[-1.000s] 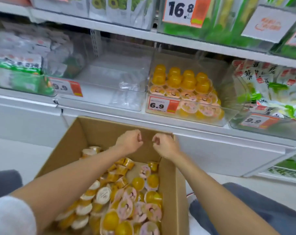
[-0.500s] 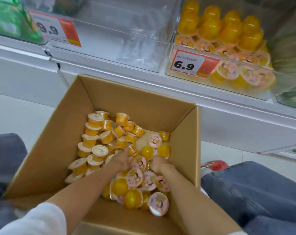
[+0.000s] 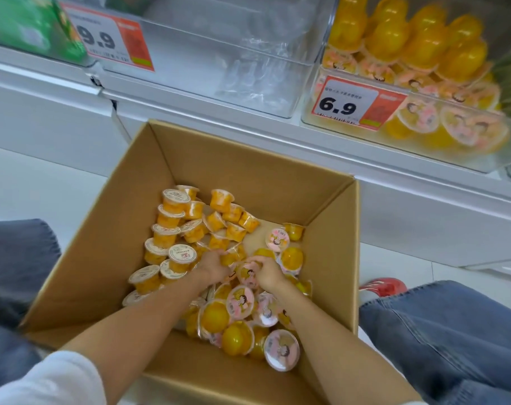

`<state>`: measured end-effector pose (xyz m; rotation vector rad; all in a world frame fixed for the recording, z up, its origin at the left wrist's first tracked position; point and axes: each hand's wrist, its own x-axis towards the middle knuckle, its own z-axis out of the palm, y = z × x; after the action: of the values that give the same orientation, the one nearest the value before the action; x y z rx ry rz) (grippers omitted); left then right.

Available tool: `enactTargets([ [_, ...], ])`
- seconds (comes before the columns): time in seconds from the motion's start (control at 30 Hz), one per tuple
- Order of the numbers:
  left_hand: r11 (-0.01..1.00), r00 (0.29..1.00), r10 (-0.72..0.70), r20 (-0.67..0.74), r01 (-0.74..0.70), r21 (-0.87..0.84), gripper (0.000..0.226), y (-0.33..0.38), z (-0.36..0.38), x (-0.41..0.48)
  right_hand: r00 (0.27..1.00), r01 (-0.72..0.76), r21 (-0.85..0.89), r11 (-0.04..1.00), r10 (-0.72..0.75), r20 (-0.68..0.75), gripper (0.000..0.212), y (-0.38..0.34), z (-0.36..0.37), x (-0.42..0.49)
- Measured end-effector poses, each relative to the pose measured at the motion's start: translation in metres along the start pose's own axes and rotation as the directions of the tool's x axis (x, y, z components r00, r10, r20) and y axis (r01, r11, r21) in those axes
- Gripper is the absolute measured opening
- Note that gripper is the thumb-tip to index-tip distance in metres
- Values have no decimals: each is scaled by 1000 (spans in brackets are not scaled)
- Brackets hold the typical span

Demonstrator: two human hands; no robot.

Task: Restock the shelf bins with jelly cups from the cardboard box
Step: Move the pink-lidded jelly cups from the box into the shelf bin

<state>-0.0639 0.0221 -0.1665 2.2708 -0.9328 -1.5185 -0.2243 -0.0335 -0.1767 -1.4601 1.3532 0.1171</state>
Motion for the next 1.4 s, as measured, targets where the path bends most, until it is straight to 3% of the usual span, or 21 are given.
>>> enactTargets([
  [0.1, 943, 997, -53, 56, 68, -325, 53, 26, -19, -15, 995, -99, 232, 968, 104, -7, 34, -18, -9, -3],
  [0.17, 901, 993, -62, 99, 98, -423, 53, 44, -34, -26, 986, -159, 448, 880, 164, 28, 41, -29, -17, -9],
  [0.27, 789, 989, 14, 148, 80, -609, 50, 74, -55, -44, 996, -92, 628, 773, 75, 52, 37, -57, -36, -28],
  [0.37, 744, 993, 88, 83, -11, -668, 23, 110, -68, -62, 998, 19, 687, 727, -53, 29, 42, -82, -66, -49],
  [0.47, 725, 988, 151, -45, -141, -674, 6, 153, -75, -87, 987, 156, 684, 713, -134, -85, 41, -109, -104, -74],
  [0.57, 725, 955, 229, -186, -295, -622, 17, 195, -81, -112, 945, 325, 572, 753, -228, -236, 53, -139, -144, -110],
  [0.67, 741, 863, 350, -365, -493, -456, 35, 235, -90, -142, 803, 530, 228, 817, -398, -443, 63, -167, -180, -146],
  [0.77, 677, 679, 480, -556, -690, -258, 36, 269, -104, -174, 597, 649, -61, 758, -558, -576, 66, -187, -211, -181],
  [0.87, 587, 452, 615, -646, -810, -9, 41, 301, -117, -196, 415, 636, -260, 726, -607, -678, 68, -199, -244, -203],
  [0.93, 549, 347, 697, -628, -822, 155, 48, 324, -124, -199, 361, 591, -307, 746, -585, -726, 70, -203, -267, -203],
  [1.03, 539, 304, 788, -535, -761, 361, 54, 363, -128, -188, 382, 498, -328, 803, -543, -748, 69, -208, -300, -187],
  [1.17, 455, 319, 886, -338, -450, 768, 51, 407, -133, -155, 509, 359, -378, 853, -518, -687, 75, -216, -332, -151],
  [1.3, 340, 404, 885, -232, -219, 914, 49, 423, -136, -126, 603, 287, -400, 870, -489, -631, 76, -225, -344, -119],
  [1.4, 243, 409, 893, -187, -88, 966, 49, 422, -137, -113, 652, 331, -356, 874, -484, -584, 68, -225, -351, -112],
])
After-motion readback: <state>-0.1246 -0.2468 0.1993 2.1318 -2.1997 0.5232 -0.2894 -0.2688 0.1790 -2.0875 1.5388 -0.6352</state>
